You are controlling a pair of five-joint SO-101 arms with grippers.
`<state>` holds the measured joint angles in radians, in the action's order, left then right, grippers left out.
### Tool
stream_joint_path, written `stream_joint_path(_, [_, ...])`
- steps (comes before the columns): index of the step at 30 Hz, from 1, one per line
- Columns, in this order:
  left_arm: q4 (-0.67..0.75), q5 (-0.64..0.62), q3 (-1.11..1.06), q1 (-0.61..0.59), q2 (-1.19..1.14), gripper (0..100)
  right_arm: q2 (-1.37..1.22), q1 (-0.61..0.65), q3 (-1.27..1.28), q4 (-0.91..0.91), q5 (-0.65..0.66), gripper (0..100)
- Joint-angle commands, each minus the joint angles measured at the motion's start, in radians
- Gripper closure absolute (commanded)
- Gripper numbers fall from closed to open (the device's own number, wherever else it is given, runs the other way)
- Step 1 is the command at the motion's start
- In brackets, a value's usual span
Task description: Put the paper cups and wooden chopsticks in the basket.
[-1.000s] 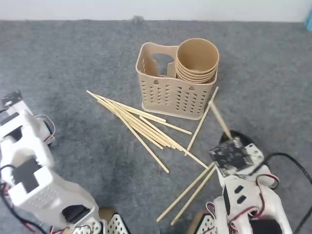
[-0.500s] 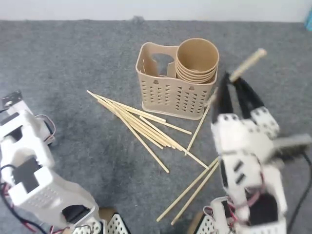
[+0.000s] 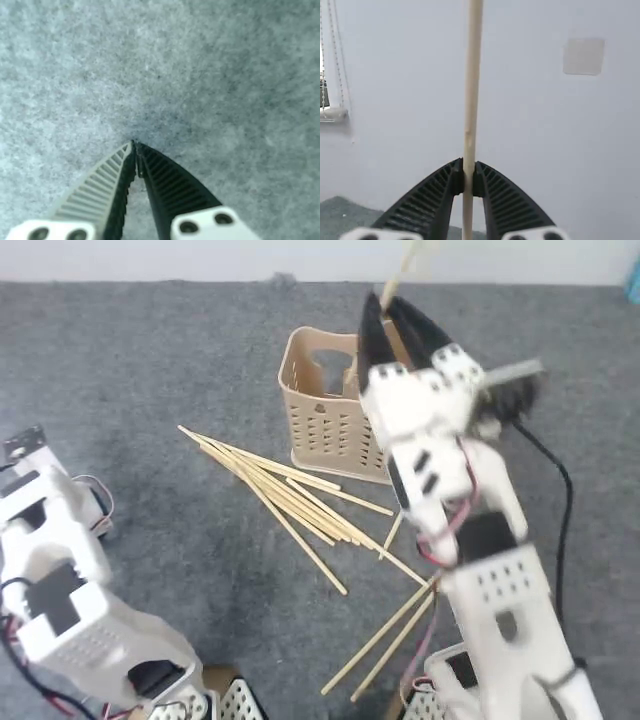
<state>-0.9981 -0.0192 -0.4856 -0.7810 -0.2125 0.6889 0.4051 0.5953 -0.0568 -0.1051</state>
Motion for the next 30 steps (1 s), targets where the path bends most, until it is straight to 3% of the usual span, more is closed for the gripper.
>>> stream_joint_path(1, [0.018, 0.008, 0.004, 0.021, 0.040, 99, -0.127, 0.007, -0.123, 0.025, -0.009, 99.0])
stream_joint_path(7, [0.020, 0.009, 0.004, 0.021, 0.038, 99, -0.234, 0.004, -0.109, 0.027, -0.049, 97.6])
stream_joint_path(11, [0.020, 0.009, 0.004, 0.021, 0.038, 99, -0.259, -0.015, -0.087, 0.025, -0.167, 85.2])
stream_joint_path(14, [0.020, 0.009, 0.004, 0.021, 0.038, 99, -0.203, -0.019, -0.095, -0.035, -0.198, 83.6])
stream_joint_path(22, [0.020, 0.008, 0.005, 0.021, 0.038, 99, 0.226, -0.021, -0.101, -0.490, -0.201, 85.7])
stream_joint_path(30, [0.020, 0.008, 0.005, 0.021, 0.038, 99, 0.757, -0.197, 0.015, -1.098, -0.193, 85.8])
